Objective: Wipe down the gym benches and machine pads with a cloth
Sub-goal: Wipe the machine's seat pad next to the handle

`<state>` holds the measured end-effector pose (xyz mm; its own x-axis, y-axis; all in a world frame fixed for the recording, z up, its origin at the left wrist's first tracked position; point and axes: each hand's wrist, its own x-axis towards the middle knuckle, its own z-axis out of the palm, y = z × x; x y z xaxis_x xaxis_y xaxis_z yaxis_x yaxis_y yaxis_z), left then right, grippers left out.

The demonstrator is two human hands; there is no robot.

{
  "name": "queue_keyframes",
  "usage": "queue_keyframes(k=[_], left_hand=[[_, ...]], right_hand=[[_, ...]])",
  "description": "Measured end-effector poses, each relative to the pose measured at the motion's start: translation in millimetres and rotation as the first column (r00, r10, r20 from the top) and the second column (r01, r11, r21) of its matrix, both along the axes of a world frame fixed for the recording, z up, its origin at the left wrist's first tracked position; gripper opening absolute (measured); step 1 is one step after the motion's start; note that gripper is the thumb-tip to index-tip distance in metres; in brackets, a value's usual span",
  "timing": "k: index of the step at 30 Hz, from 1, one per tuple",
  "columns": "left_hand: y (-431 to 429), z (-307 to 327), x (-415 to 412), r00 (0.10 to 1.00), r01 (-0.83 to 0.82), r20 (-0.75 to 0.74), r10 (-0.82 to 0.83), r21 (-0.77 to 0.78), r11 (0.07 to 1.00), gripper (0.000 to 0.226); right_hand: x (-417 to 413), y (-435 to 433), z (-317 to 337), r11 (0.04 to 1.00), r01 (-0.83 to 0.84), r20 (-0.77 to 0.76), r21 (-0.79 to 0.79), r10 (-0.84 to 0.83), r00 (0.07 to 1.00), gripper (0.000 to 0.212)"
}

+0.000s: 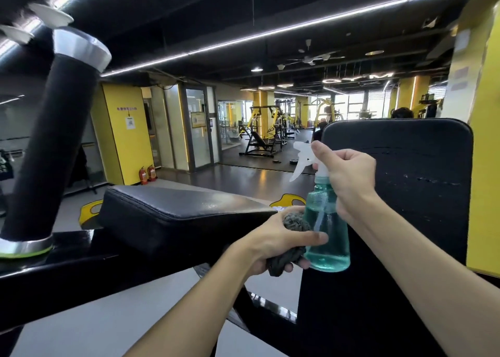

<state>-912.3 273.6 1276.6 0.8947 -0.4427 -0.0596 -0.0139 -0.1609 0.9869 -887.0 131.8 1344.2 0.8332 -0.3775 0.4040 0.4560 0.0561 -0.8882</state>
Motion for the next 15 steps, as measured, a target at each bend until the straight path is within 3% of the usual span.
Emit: queue_keyframes(k=[3,9,11,13,15], left_hand=[[0,0,-6,0.998,-0.031,0.054,0.031,0.008,0.999,0.048],[-2,17,-7,0.973,-0.141,0.189,0.133,0.026,0.990,0.065],[2,20,-8,0.967,-0.169,0.185,0.174,-0.040,0.985,0.061],[6,18,-8,0.970,-0.180,0.155,0.190,-0.075,0.981,0.071],[10,18,-9,0.973,-0.178,0.141,0.185,-0.061,0.982,0.084]], right_hand=[[-3,6,0,0.999,0.002,-0.003,-0.036,-0.002,1.000,0.038],[0,19,26,0.985,-0.055,0.018,-0.166,0.059,0.998,0.044],[0,18,38,0.937,-0.266,-0.085,-0.226,0.253,0.964,0.051],[2,14,45,0.808,-0.541,-0.238,-0.231,0.493,0.837,0.053],[5,10,48,0.691,-0.697,-0.339,-0.192,0.619,0.708,0.053]])
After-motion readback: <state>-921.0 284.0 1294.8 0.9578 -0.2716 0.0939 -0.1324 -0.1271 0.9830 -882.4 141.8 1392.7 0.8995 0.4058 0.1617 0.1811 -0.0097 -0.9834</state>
